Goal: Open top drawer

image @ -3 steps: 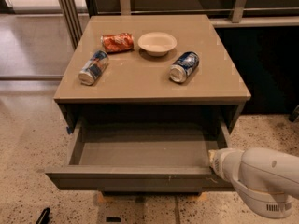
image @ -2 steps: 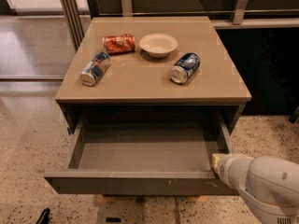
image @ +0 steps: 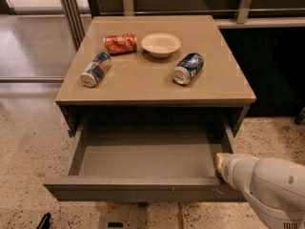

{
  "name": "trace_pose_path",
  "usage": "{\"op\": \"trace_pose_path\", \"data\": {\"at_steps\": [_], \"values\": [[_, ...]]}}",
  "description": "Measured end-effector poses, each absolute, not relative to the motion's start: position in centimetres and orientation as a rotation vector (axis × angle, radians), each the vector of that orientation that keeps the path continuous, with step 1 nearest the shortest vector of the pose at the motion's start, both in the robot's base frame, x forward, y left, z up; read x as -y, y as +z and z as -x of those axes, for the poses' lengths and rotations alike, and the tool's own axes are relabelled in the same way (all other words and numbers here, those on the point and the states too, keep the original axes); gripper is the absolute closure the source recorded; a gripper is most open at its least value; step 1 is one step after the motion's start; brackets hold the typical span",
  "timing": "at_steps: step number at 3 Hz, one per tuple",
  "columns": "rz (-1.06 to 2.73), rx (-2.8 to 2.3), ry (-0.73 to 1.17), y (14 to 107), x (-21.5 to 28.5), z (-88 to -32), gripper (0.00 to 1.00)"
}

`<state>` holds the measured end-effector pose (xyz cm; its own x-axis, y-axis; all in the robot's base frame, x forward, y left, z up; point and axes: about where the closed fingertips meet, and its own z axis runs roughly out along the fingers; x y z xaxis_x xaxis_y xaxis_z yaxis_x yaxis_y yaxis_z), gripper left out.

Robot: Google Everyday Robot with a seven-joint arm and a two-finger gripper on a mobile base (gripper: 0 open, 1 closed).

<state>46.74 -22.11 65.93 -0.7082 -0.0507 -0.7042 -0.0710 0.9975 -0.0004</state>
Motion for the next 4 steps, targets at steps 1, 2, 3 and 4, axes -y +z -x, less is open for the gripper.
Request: {"op": "trace_pose_path", "data": {"at_steps": [1,2,3,4], "values": [[0.137,-2.222,0.069,72.4,20.8,-48.1,1.00],[0.196,-2.075,0.091,80.2,20.4,-49.2,1.00],[0.186,-2.048,0.078,81.5,21.2,-49.6,0.81],[0.186,-2.049,0.078,81.5,21.2,-49.5,0.58]]}}
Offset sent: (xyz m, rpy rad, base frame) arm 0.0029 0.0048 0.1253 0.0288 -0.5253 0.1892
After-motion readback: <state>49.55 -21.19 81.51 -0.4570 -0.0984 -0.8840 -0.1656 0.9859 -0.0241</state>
